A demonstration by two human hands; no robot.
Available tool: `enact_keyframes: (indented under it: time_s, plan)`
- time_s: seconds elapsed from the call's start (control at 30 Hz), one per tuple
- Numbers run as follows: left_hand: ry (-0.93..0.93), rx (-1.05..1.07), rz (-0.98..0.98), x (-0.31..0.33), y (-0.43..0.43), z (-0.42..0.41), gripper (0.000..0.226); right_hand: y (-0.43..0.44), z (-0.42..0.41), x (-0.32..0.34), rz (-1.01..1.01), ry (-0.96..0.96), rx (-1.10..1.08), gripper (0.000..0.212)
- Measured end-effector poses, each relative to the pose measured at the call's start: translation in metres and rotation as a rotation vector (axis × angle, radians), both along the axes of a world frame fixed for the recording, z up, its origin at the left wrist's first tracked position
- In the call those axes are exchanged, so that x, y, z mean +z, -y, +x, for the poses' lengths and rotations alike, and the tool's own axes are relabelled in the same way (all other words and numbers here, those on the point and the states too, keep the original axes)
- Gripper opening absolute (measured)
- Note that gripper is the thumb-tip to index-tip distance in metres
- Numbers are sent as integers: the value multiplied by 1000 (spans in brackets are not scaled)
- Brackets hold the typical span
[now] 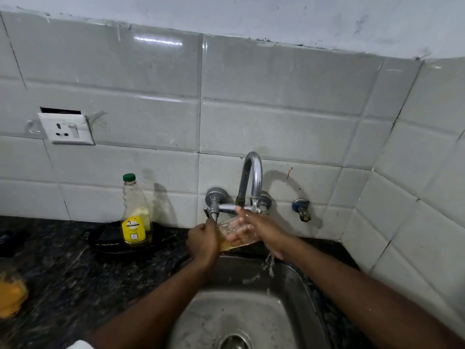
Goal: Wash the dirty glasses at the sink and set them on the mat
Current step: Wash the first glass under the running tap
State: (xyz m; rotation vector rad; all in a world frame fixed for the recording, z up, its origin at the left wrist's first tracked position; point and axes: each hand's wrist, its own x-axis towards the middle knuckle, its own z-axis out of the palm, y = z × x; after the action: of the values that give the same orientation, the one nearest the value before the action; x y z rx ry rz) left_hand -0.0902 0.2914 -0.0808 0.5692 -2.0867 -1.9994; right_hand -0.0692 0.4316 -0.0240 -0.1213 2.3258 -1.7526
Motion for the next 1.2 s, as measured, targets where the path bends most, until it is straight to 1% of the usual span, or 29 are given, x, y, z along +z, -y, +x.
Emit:
enact_keyframes:
  time_s: [0.03,0.1,0.17,0.2,0.23,0.3,0.33,0.37,0.4,0.43,0.47,0.53,0.57,0.6,0.63,0.7,0.73,0.77,0.8,0.87,0.9,0.93,0.97,1.0,1.07,1.1,1.13,1.17,1.2]
  plan:
    - [-127,-3,-45,-2,-4,4,27,7,-2,-6,-6,-9,-165,55]
    - [-367,6,-161,-4,-8,12,16,21,-4,-10,-65,-46,-438,54]
    - [-470,15,-223,-5,-10,13,13,25,-8,-11,-30,-166,-571,47]
    - [-418,13,-199,-5,-10,10,17,26,-9,-10,67,-253,-588,45]
    - [-288,-24,-126,-1,-8,6,25,26,-11,-12,169,-341,-574,43]
    - [123,-265,117,16,-1,-1,44,27,-7,-15,277,-485,-497,43]
    - [285,-407,200,24,4,-2,47,26,-5,-17,291,-547,-466,44]
    - [342,-471,224,24,8,-3,46,25,-4,-21,282,-588,-450,44]
    - [326,-444,199,23,7,-3,44,23,-4,-24,246,-588,-464,44]
    - [242,-357,143,20,5,0,41,22,-5,-26,176,-551,-502,43]
    - [73,-231,63,14,1,4,36,23,-7,-25,109,-492,-544,43]
    - [-367,-56,-116,2,-7,14,22,24,-11,-23,15,-419,-589,46]
    - [-436,-28,-176,1,-7,16,19,25,-10,-22,16,-427,-569,47]
    - [-370,-64,-153,3,-4,10,22,25,-6,-20,55,-472,-528,46]
    - [-193,-171,-60,7,1,0,30,25,-2,-20,120,-539,-479,44]
    - [267,-529,150,19,15,-8,43,23,8,-22,235,-624,-367,40]
    - [347,-608,198,21,18,-8,43,22,12,-23,238,-615,-335,39]
    - [340,-571,203,20,17,-7,42,21,11,-25,224,-589,-345,39]
    - [252,-462,146,18,14,-3,40,22,9,-26,186,-556,-400,39]
    - [-157,-144,-70,8,5,9,30,28,4,-24,48,-455,-513,42]
    - [-357,-69,-152,2,2,16,25,30,4,-21,-33,-419,-523,43]
    - [-405,-33,-192,-1,-1,17,23,32,7,-18,-68,-410,-497,42]
    - [-334,-63,-125,2,1,13,25,33,10,-15,-31,-436,-450,41]
    - [-166,-141,-13,9,4,7,30,31,12,-15,48,-484,-395,40]
    - [251,-424,144,24,12,6,37,24,15,-16,183,-574,-307,41]
    - [310,-483,143,27,13,7,40,21,16,-17,201,-594,-296,42]
    - [259,-444,122,26,12,8,42,19,15,-18,176,-596,-316,41]
    - [99,-323,88,22,9,9,40,20,12,-20,134,-570,-372,41]
    - [-139,-158,27,16,5,12,35,22,9,-19,65,-519,-430,41]
